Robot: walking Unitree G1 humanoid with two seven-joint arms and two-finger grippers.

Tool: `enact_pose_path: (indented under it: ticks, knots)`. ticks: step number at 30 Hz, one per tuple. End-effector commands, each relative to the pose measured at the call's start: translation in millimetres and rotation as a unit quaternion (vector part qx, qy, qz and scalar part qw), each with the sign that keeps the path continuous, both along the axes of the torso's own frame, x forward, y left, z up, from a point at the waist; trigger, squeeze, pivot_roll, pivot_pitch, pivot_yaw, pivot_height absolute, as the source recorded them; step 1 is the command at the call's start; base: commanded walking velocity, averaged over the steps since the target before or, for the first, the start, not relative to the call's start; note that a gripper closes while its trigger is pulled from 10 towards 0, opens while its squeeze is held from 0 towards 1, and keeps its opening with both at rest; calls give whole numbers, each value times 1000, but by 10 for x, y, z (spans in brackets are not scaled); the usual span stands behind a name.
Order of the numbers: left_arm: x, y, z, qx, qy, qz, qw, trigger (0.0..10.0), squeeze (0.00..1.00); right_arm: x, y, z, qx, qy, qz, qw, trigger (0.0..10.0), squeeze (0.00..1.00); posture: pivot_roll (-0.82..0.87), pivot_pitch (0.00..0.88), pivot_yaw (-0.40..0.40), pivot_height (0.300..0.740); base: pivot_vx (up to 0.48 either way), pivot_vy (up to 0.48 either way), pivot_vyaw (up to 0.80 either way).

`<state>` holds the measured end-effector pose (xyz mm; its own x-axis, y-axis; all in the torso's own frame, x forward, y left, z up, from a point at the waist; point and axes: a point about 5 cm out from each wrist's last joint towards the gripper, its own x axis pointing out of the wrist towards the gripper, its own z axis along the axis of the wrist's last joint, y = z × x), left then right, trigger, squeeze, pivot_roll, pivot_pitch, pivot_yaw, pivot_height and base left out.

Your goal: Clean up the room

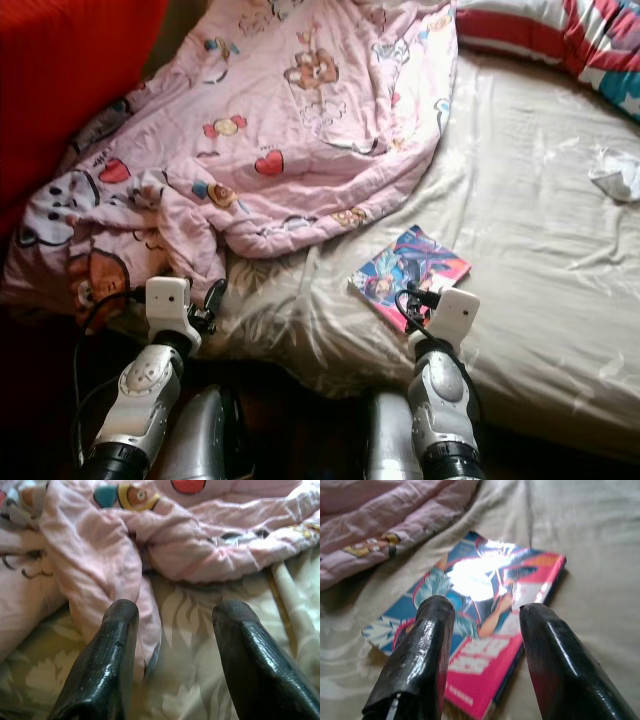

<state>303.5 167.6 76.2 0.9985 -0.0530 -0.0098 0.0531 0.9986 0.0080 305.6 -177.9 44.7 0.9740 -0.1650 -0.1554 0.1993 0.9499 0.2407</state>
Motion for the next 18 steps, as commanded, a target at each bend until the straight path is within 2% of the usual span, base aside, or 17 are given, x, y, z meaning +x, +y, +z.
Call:
enact_pose_path:
  ticks: [1, 2, 6, 12, 18]
  knots:
    - [-61, 67, -39, 2, 13, 4, 1000, 10000, 0, -63, -2, -100, 32, 17, -14, 999, 10000, 0, -64, 263, 40, 570, 0, 0, 0]
    - [-83, 84, -40, 5, 14, 4, 1000, 10000, 0, -51, -13, -108, 67, 18, -27, 997, 10000, 0, -62, 264, 42, 570, 0, 0, 0]
    - [-120, 127, -23, 11, 14, 3, 1000, 10000, 0, -23, -39, -129, 105, 25, -44, 993, 10000, 0, -54, 271, 55, 570, 0, 0, 0]
    - [-85, 190, 96, 25, 4, 1, 1000, 10000, 0, 92, -68, -107, 187, 24, -54, 981, 10000, 0, -20, 276, 76, 570, 0, 0, 0]
    - [-22, 269, 218, 41, -12, 3, 999, 10000, 0, 157, -106, -92, 227, 28, -57, 972, 10000, 0, 22, 286, 87, 570, 0, 0, 0]
